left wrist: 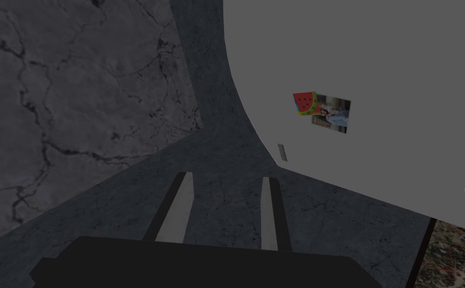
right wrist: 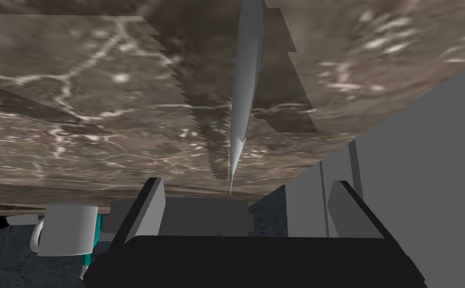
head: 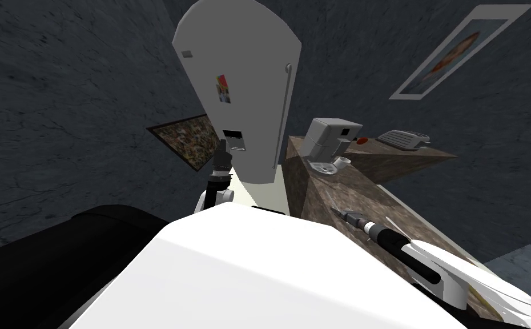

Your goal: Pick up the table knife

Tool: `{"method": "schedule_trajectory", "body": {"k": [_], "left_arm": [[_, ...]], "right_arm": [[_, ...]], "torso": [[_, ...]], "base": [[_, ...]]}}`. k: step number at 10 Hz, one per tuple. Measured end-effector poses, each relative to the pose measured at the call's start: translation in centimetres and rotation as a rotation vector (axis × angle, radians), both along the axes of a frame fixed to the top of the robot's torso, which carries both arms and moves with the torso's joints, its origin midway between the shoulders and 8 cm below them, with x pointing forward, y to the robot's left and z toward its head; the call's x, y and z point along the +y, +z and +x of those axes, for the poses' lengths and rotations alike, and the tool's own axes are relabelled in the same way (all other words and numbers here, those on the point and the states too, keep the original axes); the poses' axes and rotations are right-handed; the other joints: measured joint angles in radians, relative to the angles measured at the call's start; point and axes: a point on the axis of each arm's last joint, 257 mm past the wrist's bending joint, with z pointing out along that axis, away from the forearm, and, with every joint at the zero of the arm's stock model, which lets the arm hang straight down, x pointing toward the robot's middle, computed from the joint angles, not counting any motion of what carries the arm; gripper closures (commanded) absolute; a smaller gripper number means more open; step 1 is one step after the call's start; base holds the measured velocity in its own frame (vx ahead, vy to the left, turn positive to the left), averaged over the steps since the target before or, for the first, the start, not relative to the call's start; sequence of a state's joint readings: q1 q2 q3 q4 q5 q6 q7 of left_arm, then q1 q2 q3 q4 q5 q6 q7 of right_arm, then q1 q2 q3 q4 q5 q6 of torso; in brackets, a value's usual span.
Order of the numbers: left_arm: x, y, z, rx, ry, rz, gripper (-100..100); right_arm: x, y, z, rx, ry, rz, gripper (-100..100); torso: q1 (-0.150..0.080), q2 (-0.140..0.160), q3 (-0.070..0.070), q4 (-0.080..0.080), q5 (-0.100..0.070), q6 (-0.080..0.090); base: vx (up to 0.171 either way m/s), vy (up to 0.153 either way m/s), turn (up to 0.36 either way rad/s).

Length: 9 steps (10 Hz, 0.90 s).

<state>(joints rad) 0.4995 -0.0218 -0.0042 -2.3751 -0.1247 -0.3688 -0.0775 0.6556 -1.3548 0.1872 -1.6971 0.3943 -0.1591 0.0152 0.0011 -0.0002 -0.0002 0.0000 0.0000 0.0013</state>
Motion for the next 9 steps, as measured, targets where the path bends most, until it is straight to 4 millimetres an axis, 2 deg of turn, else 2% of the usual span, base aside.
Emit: {"method": "schedule_trajectory", "body": {"k": [4,9], "left_arm": [[0.0,0.0,0.0,0.000,0.000,0.000,0],[0.0,0.0,0.0,0.000,0.000,0.000,0]], "right_arm": [[-0.4,0.2,2.9,-0.050,0.043,0.004,-100],[-1.1,-0.1,5.5,-0.076,0.091,-0.008,-100]], "torso": [[0.004,0.001,0.000,0.000,0.001,0.000],[0.002,0.001,0.000,0.000,0.000,0.001]], "base": [[-0.001,0.046,-0.089],[-0.001,0.033,-0.101]]}}
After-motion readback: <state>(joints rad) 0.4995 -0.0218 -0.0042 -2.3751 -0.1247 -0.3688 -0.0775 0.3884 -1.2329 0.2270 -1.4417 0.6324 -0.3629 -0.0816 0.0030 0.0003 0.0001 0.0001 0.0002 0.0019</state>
